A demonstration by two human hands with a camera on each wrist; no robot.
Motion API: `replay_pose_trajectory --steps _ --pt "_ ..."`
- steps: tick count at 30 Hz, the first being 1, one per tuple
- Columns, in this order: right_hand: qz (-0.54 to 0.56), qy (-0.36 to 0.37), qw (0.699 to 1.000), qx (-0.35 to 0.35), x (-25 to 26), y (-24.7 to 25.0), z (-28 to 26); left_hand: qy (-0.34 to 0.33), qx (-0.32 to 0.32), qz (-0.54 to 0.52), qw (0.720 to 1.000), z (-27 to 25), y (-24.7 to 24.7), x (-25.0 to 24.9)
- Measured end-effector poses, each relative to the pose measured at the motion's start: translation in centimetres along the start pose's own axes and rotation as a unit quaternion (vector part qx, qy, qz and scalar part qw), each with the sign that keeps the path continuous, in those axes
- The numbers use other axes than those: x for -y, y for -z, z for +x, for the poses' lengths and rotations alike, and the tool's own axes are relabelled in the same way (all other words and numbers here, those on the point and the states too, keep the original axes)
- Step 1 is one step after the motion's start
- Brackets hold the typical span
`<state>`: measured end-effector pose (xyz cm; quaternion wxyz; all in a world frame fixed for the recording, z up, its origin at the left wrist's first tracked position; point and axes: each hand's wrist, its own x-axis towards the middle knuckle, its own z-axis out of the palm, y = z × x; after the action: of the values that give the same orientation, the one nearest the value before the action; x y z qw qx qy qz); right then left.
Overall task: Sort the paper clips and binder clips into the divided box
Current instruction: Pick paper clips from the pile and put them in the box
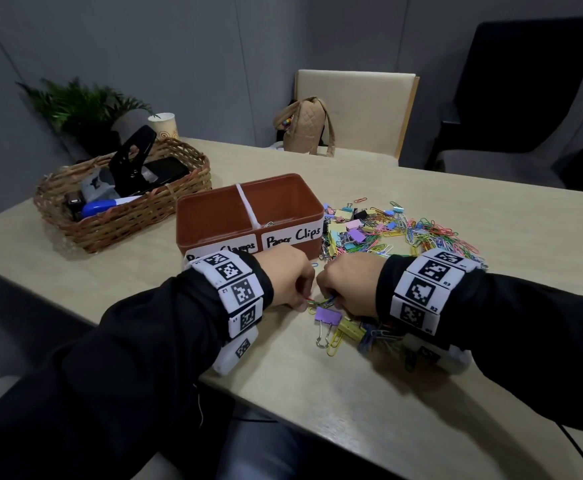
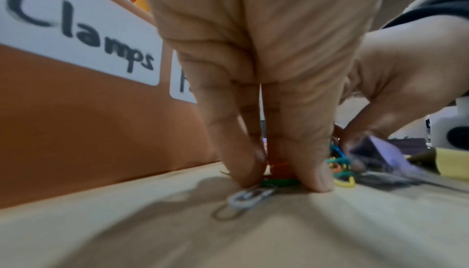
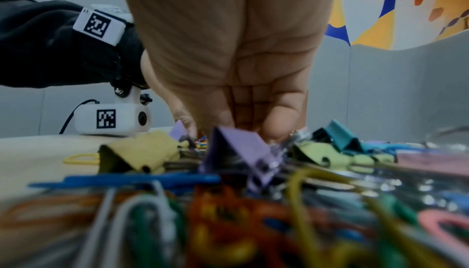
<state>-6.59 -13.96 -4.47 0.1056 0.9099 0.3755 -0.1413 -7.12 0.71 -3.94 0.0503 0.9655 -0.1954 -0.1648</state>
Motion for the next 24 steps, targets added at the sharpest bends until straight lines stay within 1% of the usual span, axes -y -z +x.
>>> replay_pose_trajectory --steps 3,6,8,9,11,13,15,17,18,22,24 --pt "0.027 -0.026 0.999 -0.026 -0.8 0.7 -0.5 -0.001 0.009 -0.010 1.000 0.0 -0.1 0.3" --pt "0.088 -0.071 0.990 -0.080 -2.0 1.7 -0.8 -0.002 0.010 0.011 1.000 0.0 -0.1 0.4" --pt "0.141 -0.087 0.978 -0.123 -2.8 2.6 -1.0 0.000 0.009 0.024 1.000 -0.1 -0.3 0.4" --pt "0.169 -0.092 0.969 -0.156 -3.2 3.1 -1.1 -0.001 0.006 0.033 0.999 -0.1 -0.4 0.4" --pt "0.232 -0.110 0.939 -0.230 -3.6 3.9 -0.8 -0.003 -0.001 0.048 0.999 -0.2 -0.4 0.4" --pt "0.294 -0.132 0.897 -0.303 -3.7 4.8 -0.1 0.000 -0.003 0.047 0.999 -0.2 -0.2 0.3" --pt "0.345 -0.148 0.858 -0.350 -3.6 5.7 0.9 0.006 -0.009 0.040 0.999 -0.2 -0.1 0.4" --pt "0.368 -0.160 0.837 -0.373 -3.6 6.2 2.0 0.012 -0.022 0.030 0.999 -0.1 0.0 0.5" --pt "0.372 -0.162 0.833 -0.376 -3.5 6.3 2.6 0.014 -0.025 0.028 0.999 -0.1 0.0 0.6" --pt "0.401 -0.148 0.840 -0.335 -3.3 6.0 3.7 0.011 -0.033 0.021 0.999 -0.4 0.1 0.6" --pt "0.409 -0.142 0.835 -0.340 -3.3 5.6 3.5 0.004 -0.059 0.008 0.998 -0.8 0.5 0.7"
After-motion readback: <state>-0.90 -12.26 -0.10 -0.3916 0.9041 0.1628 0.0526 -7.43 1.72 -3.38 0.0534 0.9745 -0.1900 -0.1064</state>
